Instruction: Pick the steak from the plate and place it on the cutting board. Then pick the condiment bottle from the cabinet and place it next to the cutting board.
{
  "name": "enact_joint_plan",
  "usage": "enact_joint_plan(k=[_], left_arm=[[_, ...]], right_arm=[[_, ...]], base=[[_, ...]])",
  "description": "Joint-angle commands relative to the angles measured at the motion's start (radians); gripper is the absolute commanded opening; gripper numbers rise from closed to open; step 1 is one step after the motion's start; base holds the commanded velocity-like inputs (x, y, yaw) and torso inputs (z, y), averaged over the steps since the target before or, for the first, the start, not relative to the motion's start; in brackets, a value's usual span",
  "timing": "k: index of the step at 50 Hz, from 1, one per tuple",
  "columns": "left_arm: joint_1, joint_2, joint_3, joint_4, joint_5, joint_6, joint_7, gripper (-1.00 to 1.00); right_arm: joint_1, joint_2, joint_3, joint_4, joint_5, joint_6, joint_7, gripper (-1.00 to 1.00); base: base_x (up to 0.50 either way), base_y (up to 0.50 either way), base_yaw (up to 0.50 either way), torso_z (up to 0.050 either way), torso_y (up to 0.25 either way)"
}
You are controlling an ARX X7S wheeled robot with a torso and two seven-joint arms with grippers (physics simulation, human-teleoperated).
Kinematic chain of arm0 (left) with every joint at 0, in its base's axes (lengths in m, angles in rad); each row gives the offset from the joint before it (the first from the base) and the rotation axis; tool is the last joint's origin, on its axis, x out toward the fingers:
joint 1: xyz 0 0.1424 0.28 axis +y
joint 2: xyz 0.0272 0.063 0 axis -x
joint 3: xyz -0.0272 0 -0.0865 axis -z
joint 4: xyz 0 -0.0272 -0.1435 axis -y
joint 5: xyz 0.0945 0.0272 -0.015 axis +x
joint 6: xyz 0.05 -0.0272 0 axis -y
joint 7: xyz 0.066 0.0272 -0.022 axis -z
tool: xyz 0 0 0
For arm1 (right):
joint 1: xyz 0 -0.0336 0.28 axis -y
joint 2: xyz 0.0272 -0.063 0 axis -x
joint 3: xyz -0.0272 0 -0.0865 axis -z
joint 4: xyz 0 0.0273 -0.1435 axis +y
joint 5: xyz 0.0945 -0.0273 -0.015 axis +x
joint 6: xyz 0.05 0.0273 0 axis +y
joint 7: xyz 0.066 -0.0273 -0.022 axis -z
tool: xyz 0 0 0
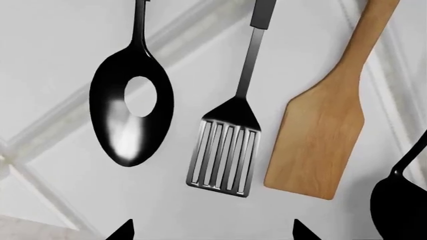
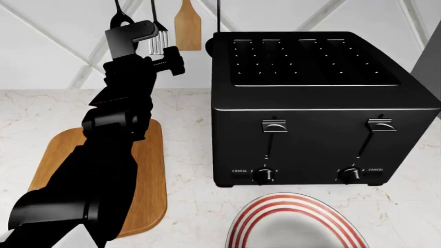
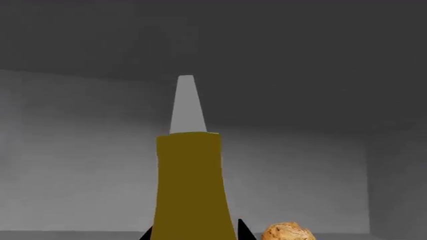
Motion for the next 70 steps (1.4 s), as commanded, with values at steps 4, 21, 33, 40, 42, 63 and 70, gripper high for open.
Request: enact_joint_plan(k=[4,21,33,40,42,63,70], left_arm=[[0.0,0.0,-0.009,0.0,0.006,-0.003,0.001,1.0],[-0.001,0.0,-0.006,0.0,0.002,0.001,-0.001,1.0],[0.001,0.0,0.006,0.0,-0.004,0.009,0.0,1.0],[0.003,0.0,0.015,0.0,-0.007,0.018,-0.004,1.0],[0.003,0.0,0.023,0.0,-0.01,0.02,-0.005,1.0],[0.003,0.0,0.026,0.0,-0.014,0.025,-0.005,1.0],[0.004,0.0,0.03,0.0,-0.013,0.027,-0.01,1.0]], right_arm=[[0.071,-0.002,-0.02,-0.131,0.018,0.008,-0.002,-1.0],[0.037,-0.019,0.029,-0.2,0.074,0.075,0.009,-1.0],[0.01,-0.04,0.095,-0.231,0.139,0.071,-0.018,-1.0],[0.009,-0.041,0.091,-0.232,0.144,0.075,-0.017,-1.0],[0.006,-0.042,0.091,-0.232,0.146,0.075,-0.015,-1.0],[-0.059,-0.036,0.115,-0.312,0.192,0.094,-0.004,-1.0],[-0.113,-0.046,0.191,-0.427,0.267,0.219,0.053,-1.0]], base=[[0.0,0.0,0.0,0.0,0.0],[-0.31,-0.07,0.0,0.0,0.0],[-0.5,0.09,0.0,0.0,0.0],[-0.46,0.38,0.0,0.0,0.0],[-0.42,0.4,0.0,0.0,0.0],[-0.12,0.46,0.0,0.0,0.0],[0.0,0.0,0.0,0.0,0.0]])
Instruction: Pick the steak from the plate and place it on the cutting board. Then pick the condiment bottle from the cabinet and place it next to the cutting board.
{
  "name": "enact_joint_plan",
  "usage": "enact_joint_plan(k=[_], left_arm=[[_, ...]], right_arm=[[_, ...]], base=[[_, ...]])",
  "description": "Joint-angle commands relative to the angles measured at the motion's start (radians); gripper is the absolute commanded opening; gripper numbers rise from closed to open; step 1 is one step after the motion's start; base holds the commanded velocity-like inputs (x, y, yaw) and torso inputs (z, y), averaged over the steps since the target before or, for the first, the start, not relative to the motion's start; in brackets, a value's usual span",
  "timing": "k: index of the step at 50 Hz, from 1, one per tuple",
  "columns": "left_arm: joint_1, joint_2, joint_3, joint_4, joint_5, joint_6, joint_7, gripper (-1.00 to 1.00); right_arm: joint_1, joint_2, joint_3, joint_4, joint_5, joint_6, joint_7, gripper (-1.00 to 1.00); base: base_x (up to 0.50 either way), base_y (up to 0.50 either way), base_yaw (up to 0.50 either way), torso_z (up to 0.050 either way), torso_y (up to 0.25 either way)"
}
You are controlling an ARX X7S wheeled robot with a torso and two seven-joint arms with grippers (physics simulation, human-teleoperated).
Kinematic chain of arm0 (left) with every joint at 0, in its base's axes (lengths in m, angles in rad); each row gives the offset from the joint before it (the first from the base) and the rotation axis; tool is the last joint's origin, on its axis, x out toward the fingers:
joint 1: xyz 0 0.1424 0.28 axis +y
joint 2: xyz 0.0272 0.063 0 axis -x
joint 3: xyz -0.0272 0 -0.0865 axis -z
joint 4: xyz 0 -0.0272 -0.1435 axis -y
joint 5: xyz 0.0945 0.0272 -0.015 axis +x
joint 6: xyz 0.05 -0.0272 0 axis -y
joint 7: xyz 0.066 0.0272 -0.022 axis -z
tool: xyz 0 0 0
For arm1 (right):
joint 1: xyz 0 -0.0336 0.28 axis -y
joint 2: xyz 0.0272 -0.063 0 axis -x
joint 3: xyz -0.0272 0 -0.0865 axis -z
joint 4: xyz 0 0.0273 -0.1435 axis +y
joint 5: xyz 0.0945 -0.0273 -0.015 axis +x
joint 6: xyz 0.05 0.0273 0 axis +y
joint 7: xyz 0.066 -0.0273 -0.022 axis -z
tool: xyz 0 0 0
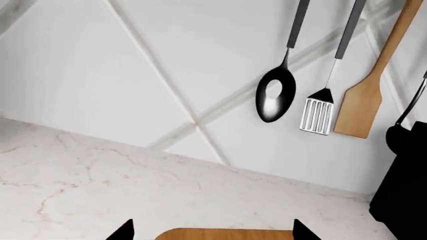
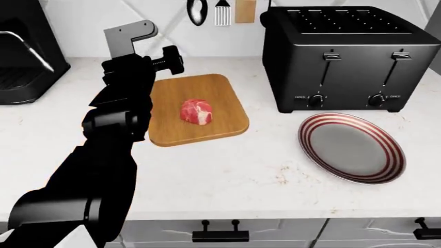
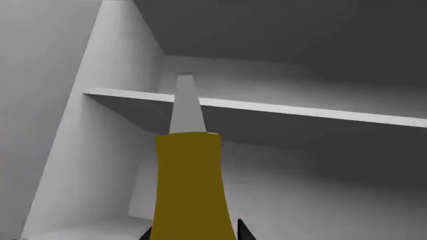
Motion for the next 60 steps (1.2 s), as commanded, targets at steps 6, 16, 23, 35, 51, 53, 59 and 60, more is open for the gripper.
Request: enact_joint_plan(k=[6,16,23,35,51,53,59,60], left_arm=[[0.0,0.002,0.014,0.0,-0.008,0.005,-0.007,1.0],[0.0,0.002,0.004,0.0,-0.002,0.005,-0.001,1.0],[0.0,0.002,-0.003,0.0,0.0,0.008,0.001,1.0],[0.0,0.002,-0.016,0.0,0.004,0.014,0.004,1.0],[0.001,0.002,-0.005,0.0,0.0,0.015,0.002,1.0],[0.001,0.002,-0.003,0.0,-0.001,0.015,0.002,1.0],[0.001,0.002,-0.006,0.0,0.002,0.016,0.002,1.0],[0.001,0.002,-0.006,0.0,0.002,0.017,0.002,1.0]], right_arm=[[-0.128,-0.028,0.179,-0.211,0.175,0.225,0.129,-1.0],[-0.304,-0.005,0.282,-0.301,0.599,0.212,0.476,-1.0],[-0.558,-0.024,0.308,-0.47,0.646,0.111,0.419,-1.0],[-0.7,-0.027,0.322,-0.537,0.755,0.097,0.469,-1.0],[-0.926,0.034,0.362,-0.632,1.047,0.092,0.681,-1.0],[-0.963,0.038,0.374,-0.648,1.046,0.087,0.672,-1.0],[-1.044,0.064,0.4,-0.688,1.086,0.064,0.691,-1.0],[-1.058,0.068,0.407,-0.694,1.087,0.061,0.69,-1.0]], base=[[0.0,0.0,0.0,0.0,0.0],[0.0,0.0,0.0,0.0,0.0],[0.0,0.0,0.0,0.0,0.0],[0.0,0.0,0.0,0.0,0.0],[0.0,0.0,0.0,0.0,0.0],[0.0,0.0,0.0,0.0,0.0],[0.0,0.0,0.0,0.0,0.0],[0.0,0.0,0.0,0.0,0.0]])
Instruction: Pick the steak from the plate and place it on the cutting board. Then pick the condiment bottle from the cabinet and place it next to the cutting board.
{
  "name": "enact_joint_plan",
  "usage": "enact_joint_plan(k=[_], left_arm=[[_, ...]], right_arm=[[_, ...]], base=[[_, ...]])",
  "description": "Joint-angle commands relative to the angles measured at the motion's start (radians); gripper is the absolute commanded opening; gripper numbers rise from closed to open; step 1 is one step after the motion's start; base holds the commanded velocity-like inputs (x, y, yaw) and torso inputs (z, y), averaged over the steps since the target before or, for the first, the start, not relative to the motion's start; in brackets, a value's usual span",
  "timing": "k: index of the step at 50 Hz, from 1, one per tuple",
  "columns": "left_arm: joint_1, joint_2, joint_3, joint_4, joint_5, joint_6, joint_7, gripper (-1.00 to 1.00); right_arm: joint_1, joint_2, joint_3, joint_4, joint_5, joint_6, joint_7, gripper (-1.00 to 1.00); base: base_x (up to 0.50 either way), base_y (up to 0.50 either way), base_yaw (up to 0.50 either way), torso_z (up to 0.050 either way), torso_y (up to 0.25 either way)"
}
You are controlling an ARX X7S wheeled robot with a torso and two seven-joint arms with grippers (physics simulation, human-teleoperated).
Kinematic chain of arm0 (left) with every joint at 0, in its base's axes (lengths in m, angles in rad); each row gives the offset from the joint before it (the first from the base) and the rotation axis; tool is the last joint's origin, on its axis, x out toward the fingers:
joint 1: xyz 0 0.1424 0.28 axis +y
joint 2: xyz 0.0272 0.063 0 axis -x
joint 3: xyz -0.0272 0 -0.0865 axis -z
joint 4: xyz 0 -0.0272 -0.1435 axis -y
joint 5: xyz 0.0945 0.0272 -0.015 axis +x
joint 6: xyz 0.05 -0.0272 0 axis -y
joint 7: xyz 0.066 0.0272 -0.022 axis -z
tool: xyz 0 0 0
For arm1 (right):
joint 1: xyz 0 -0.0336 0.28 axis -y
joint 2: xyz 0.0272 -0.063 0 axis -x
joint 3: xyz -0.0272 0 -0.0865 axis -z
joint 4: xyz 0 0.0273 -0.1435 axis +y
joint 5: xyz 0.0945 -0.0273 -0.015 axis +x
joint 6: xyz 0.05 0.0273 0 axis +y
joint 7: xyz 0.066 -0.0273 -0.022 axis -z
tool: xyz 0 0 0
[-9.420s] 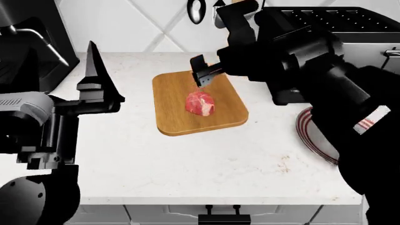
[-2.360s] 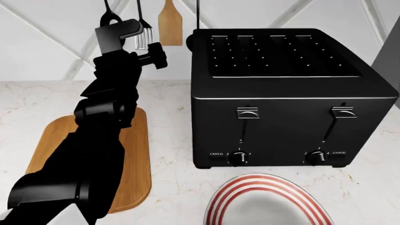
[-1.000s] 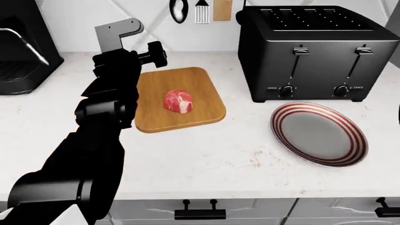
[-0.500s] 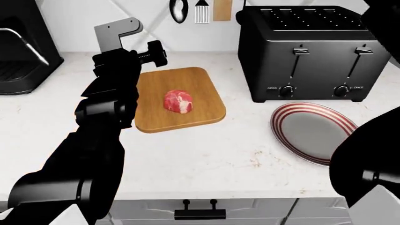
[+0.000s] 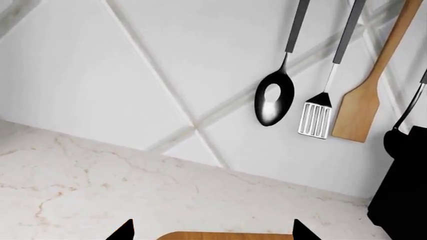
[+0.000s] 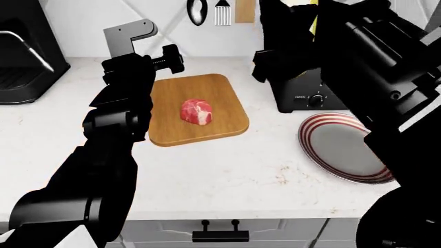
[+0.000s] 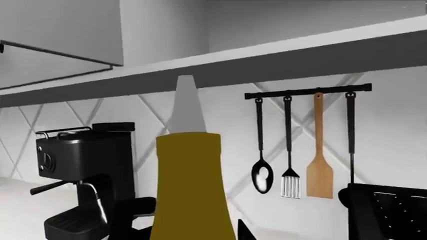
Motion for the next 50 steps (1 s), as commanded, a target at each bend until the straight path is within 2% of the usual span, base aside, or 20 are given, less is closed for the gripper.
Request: enact_joint_plan(k=[1,12,16,19,24,29,39,50], left_arm=[[0.0,0.0,0.001,0.0,0.0,0.002,-0.001,1.0],[0.0,0.0,0.007,0.0,-0.005,0.001,-0.003,1.0],[-0.001,0.0,0.002,0.0,-0.003,0.0,-0.001,1.0],[0.001,0.0,0.0,0.0,-0.002,0.002,-0.001,1.0],[0.001,0.0,-0.001,0.0,-0.002,0.002,0.0,1.0],[0.001,0.0,0.008,0.0,-0.006,0.003,0.0,1.0],[0.0,0.0,0.016,0.0,-0.008,0.003,-0.002,1.0],[0.001,0.0,0.039,0.0,-0.018,0.007,-0.002,1.0]], right_arm=[[-0.176,0.037,0.058,-0.082,0.073,-0.026,0.029,-1.0],[-0.406,0.049,0.164,-0.168,0.024,-0.028,-0.064,-1.0],[-0.478,0.028,0.188,-0.191,-0.058,-0.018,-0.156,-1.0],[-0.534,0.006,0.187,-0.225,-0.192,-0.026,-0.289,-1.0],[-0.654,0.005,0.061,-0.286,-0.544,-0.177,-0.574,-1.0],[-0.754,0.02,-0.117,-0.282,-0.813,-0.367,-0.731,-1.0],[-0.862,0.025,-0.344,-0.162,-1.156,-0.691,-0.839,-1.0],[-0.85,-0.012,-0.468,0.015,-1.347,-0.94,-0.868,-1.0]], base=[[0.0,0.0,0.0,0.0,0.0],[0.0,0.0,0.0,0.0,0.0],[0.0,0.0,0.0,0.0,0.0],[0.0,0.0,0.0,0.0,0.0],[0.0,0.0,0.0,0.0,0.0],[0.0,0.0,0.0,0.0,0.0],[0.0,0.0,0.0,0.0,0.0],[0.0,0.0,0.0,0.0,0.0]])
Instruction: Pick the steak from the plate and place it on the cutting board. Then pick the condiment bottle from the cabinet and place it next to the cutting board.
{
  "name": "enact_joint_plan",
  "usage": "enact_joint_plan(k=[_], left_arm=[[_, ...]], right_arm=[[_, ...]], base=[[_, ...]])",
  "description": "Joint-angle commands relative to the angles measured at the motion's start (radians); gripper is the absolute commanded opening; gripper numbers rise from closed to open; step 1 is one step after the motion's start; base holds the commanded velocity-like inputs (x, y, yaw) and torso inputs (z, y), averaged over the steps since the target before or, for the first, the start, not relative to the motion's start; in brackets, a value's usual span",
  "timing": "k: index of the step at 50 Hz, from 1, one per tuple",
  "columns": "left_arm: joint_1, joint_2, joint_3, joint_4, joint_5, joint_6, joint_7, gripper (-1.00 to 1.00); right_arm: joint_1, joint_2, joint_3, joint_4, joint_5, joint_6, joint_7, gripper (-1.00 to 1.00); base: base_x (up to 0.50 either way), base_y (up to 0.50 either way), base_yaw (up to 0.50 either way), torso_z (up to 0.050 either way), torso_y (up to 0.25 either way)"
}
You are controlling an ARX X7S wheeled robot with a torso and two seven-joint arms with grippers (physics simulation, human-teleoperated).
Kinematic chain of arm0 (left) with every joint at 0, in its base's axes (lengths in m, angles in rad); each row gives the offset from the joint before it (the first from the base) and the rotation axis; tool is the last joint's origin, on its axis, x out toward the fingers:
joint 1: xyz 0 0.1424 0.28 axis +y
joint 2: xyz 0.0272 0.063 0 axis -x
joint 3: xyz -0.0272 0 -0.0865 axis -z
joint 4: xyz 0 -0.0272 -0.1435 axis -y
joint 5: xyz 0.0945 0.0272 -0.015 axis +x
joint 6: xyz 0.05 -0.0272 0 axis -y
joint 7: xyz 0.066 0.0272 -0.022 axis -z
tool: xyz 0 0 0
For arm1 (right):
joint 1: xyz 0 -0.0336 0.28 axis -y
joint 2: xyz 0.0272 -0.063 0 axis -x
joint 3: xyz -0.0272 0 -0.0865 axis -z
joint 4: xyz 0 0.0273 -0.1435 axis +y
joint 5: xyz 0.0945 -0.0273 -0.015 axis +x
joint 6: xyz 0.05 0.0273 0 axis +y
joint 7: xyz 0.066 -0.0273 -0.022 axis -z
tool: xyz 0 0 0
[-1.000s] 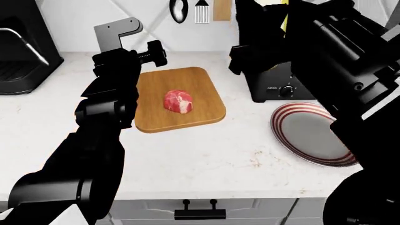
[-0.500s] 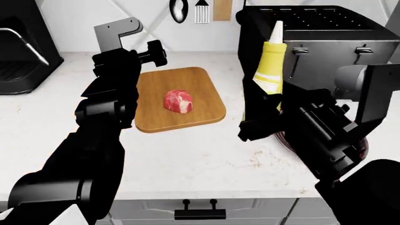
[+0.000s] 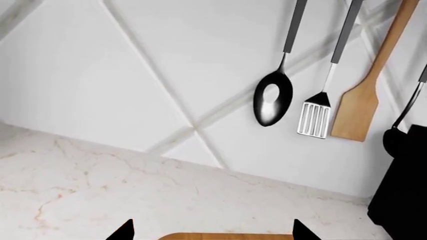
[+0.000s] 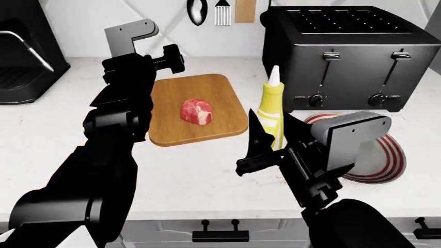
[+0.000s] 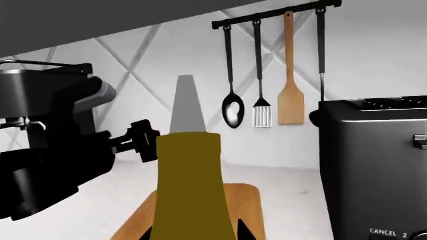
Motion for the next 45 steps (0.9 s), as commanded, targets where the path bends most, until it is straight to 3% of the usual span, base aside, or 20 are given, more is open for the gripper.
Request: enact_joint_plan(k=[1,19,45], left_arm=[[0.001,0.0,0.018,0.0,-0.008,0.003,0.0,1.0],[0.002,0.0,0.049,0.0,-0.02,0.006,-0.005,1.0],[0.002,0.0,0.06,0.0,-0.024,0.007,-0.009,1.0]], right_arm=[[-0.035,-0.029,-0.147,0.154,-0.258,-0.278,-0.096,-1.0],[0.012,-0.076,-0.189,0.395,-0.331,-0.473,-0.121,-1.0],[0.084,-0.125,-0.164,0.754,-0.277,-0.664,-0.196,-1.0]], base=[[0.0,0.0,0.0,0.0,0.0],[0.0,0.0,0.0,0.0,0.0],[0.0,0.0,0.0,0.0,0.0]])
